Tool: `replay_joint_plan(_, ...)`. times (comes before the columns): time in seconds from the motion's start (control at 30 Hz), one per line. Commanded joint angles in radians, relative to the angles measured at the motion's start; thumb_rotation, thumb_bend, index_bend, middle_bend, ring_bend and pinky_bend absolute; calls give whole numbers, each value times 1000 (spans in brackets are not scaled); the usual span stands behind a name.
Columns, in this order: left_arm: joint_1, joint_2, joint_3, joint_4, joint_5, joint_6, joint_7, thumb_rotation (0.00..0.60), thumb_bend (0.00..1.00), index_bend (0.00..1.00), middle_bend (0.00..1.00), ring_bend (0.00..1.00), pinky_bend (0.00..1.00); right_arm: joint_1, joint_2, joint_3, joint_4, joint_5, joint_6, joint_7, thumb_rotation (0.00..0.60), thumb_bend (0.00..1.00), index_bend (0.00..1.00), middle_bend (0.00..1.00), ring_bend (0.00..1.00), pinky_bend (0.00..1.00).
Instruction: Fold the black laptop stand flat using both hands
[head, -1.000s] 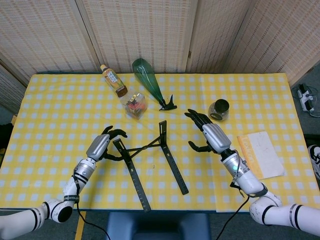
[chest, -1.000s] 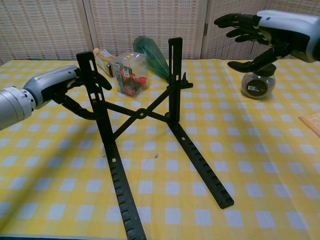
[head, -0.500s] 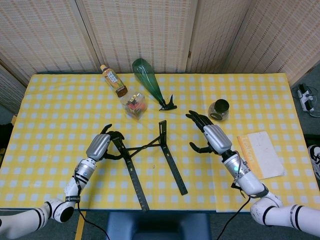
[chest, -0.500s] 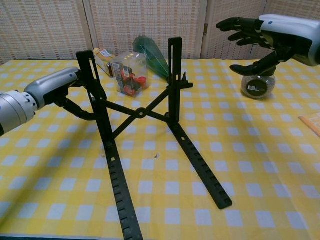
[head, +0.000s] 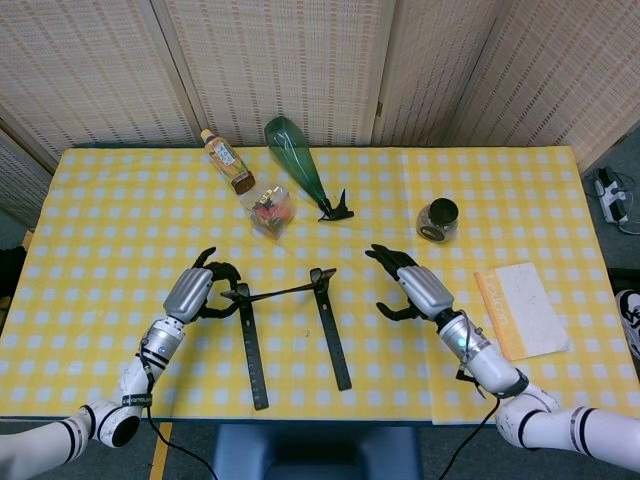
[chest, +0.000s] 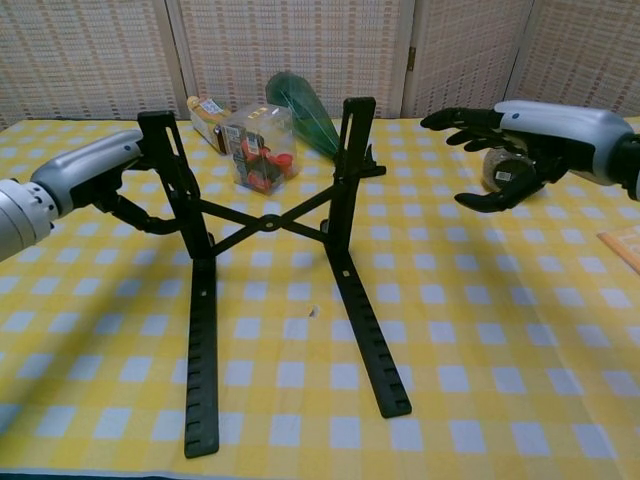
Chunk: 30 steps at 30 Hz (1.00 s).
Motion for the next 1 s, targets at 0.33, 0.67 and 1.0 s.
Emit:
replay_joint_plan(0.33, 9, 22, -26, -19, -49, -14, -13, 600, 324, 373, 432, 332, 18, 65, -107, 44, 97, 95, -62, -57, 600, 418, 0, 0, 59, 47)
replay_joint_plan(0.67, 44, 62, -23, -61, -50, 22, -17, 600, 323, 236, 374, 292, 15, 156, -238, 105, 211, 287, -96, -220, 600, 418, 15, 118, 186, 190)
replay_joint_plan(1.0, 65, 89, -15, -88, -41, 37, -26, 600, 322, 225, 354, 272, 0, 261, -377, 144, 313, 471, -79, -406, 600, 418, 287, 266, 291, 266)
